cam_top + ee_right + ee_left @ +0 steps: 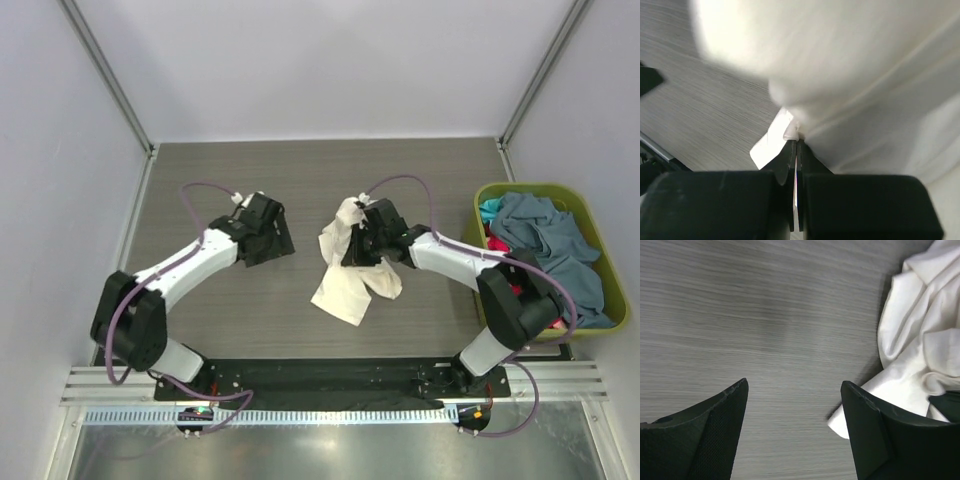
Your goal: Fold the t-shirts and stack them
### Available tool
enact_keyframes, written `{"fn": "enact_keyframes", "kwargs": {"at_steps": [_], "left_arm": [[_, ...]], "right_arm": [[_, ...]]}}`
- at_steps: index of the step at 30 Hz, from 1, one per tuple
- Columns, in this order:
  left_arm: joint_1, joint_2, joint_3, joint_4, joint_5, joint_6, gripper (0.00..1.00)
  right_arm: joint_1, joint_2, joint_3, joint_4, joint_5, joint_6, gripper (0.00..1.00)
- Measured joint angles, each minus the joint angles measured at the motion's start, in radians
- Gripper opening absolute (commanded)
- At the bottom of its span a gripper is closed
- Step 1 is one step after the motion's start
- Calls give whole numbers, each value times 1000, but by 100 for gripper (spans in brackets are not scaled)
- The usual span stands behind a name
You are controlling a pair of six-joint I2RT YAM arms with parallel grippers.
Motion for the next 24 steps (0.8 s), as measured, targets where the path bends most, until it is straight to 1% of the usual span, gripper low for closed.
{"fn": "enact_keyframes", "kwargs": {"at_steps": [4, 7, 11, 15, 17, 18, 19, 20, 24], "left_arm": [[-100, 78, -22, 87, 20, -40, 77], [-179, 105, -43, 175, 51, -68, 77], [-266, 160, -100, 304, 99, -118, 75], [-325, 199, -130, 358, 103, -153, 72], [-340, 199, -138, 392, 99, -171, 44], [-345, 201, -146, 404, 95, -174, 32], [-346, 203, -154, 410, 87, -171, 4], [-346, 206, -158, 409, 79, -167, 0], [-326, 185, -151, 359, 31, -137, 0]], "right_arm": [[-28, -108, 3, -64, 56, -31, 1], [-94, -176, 9, -89, 83, -49, 1], [-174, -191, 8, -122, 109, -66, 1], [-193, -191, 8, -160, 124, -77, 1], [-200, -191, 8, -173, 127, -79, 1], [-203, -191, 8, -179, 130, -80, 1], [-208, -191, 8, -186, 136, -81, 1], [-214, -191, 8, -193, 142, -82, 1], [-251, -191, 21, -241, 177, -88, 1]]}}
